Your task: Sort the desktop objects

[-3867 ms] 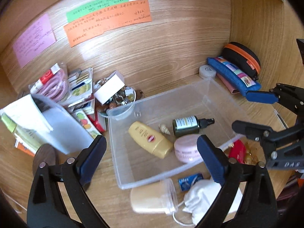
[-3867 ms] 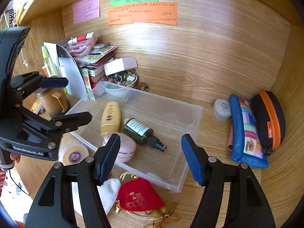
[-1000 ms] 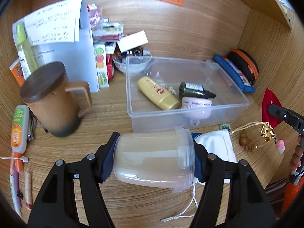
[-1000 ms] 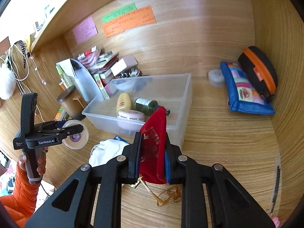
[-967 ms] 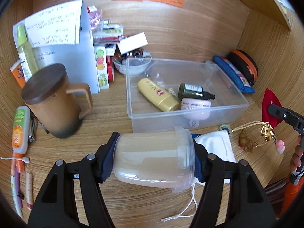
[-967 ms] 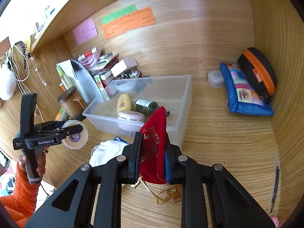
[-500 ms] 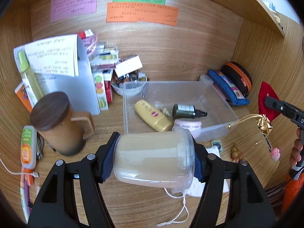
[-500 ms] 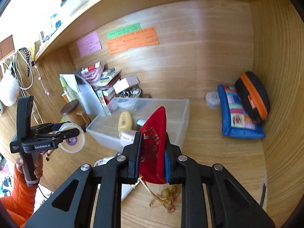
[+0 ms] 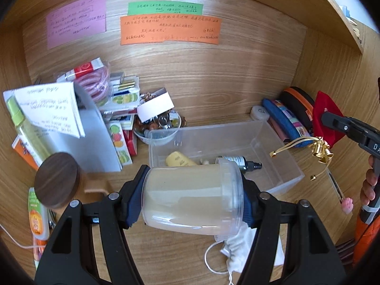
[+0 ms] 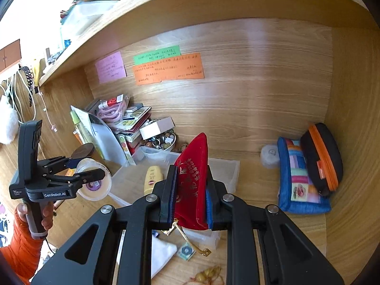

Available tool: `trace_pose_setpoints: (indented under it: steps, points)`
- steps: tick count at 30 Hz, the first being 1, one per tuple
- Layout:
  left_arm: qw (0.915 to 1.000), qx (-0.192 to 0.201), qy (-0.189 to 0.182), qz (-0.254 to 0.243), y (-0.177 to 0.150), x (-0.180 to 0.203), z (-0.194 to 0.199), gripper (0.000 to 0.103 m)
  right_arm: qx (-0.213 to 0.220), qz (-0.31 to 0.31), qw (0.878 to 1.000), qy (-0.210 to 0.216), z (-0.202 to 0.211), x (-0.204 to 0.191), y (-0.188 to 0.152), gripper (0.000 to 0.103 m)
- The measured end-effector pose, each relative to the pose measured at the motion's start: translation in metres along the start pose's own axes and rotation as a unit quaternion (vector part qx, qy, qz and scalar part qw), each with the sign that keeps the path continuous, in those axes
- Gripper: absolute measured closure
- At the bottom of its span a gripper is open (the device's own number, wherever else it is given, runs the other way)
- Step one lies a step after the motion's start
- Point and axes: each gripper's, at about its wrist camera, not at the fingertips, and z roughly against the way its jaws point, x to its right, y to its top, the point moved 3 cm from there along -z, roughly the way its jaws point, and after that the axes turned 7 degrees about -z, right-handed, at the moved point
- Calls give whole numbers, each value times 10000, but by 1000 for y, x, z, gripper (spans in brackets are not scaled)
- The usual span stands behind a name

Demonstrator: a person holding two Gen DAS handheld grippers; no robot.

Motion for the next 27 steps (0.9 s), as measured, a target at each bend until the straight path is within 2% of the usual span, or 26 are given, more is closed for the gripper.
trace_pose_setpoints:
  steps: [10, 27]
  points:
    - [9998, -95, -82, -168, 17, 3, -30, 37, -144, -21, 9999, 47, -37, 5, 12, 85]
    - [9982, -551, -194, -160, 28, -1, -100, 37, -650, -69, 9979, -31, -105, 32, 7, 85]
